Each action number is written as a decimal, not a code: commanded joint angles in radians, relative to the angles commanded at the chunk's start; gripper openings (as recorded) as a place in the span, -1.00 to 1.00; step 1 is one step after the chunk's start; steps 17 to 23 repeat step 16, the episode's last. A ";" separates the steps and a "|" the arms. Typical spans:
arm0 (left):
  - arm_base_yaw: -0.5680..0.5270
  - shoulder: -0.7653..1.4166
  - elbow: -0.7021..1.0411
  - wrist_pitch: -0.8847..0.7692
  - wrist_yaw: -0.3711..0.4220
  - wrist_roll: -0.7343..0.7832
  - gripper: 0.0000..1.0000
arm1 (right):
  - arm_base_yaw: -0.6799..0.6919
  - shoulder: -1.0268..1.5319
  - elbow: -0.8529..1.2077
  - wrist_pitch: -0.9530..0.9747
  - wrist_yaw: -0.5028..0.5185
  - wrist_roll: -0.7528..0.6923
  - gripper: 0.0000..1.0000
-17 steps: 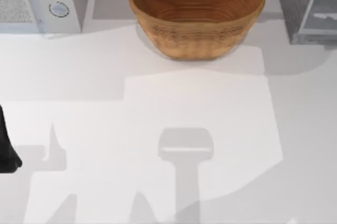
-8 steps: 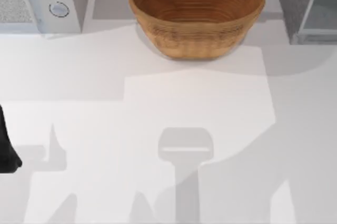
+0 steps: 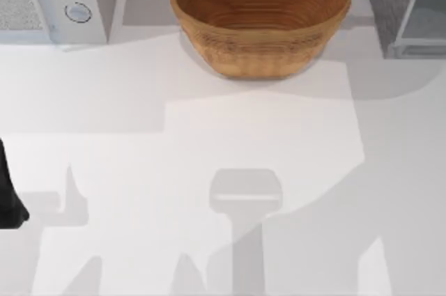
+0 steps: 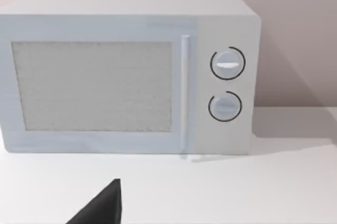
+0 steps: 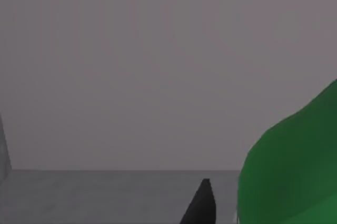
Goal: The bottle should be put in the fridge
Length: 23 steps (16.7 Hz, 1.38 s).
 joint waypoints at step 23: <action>0.000 0.000 0.000 0.000 0.000 0.000 1.00 | 0.000 0.000 0.000 0.000 0.000 0.000 1.00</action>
